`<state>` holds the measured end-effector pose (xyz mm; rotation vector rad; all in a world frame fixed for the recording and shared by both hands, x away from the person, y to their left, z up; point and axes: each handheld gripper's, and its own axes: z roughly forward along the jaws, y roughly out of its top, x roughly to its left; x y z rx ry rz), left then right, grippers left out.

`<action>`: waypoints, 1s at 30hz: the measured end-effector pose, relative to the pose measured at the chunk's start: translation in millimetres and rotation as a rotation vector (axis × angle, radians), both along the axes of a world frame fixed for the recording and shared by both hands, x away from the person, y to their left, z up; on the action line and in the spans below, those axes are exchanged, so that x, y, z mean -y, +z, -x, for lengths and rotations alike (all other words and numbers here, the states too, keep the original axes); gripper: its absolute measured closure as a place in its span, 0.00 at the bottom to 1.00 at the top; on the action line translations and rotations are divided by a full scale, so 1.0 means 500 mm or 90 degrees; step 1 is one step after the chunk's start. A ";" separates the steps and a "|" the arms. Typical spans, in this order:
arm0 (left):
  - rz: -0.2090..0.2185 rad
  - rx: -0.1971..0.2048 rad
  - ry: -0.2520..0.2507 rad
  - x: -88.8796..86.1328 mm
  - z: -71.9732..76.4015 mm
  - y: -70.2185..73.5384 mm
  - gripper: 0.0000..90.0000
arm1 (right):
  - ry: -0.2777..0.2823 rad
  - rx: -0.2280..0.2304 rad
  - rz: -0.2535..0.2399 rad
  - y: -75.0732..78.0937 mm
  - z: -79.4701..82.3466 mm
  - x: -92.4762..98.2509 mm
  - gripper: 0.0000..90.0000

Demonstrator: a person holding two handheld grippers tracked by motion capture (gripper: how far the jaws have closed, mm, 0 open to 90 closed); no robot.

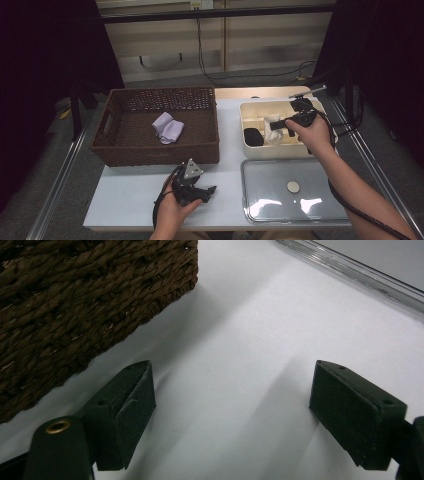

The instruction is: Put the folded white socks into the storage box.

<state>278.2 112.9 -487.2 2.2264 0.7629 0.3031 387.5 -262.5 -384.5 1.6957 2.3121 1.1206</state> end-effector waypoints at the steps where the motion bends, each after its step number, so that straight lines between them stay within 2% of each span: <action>1: 0.000 0.000 0.000 0.000 0.000 0.000 0.20 | 0.001 0.001 0.002 -0.001 -0.001 0.001 0.78; 4: 0.000 0.000 0.000 0.000 0.000 0.000 0.20 | 0.000 -0.002 0.011 -0.008 -0.003 0.000 0.78; 9: 0.001 0.002 0.001 0.000 0.001 -0.001 0.20 | 0.009 -0.013 0.046 -0.030 -0.003 -0.008 0.78; 14: 0.002 0.002 0.001 0.000 0.001 -0.001 0.20 | 0.008 -0.020 0.052 -0.049 -0.002 -0.012 0.78; 21: 0.001 0.002 0.001 0.000 0.001 -0.001 0.20 | 0.016 -0.016 0.061 -0.067 0.003 -0.017 0.78; 30: 0.001 0.002 0.001 0.000 0.001 -0.001 0.20 | 0.029 -0.018 0.089 -0.079 0.008 -0.032 0.78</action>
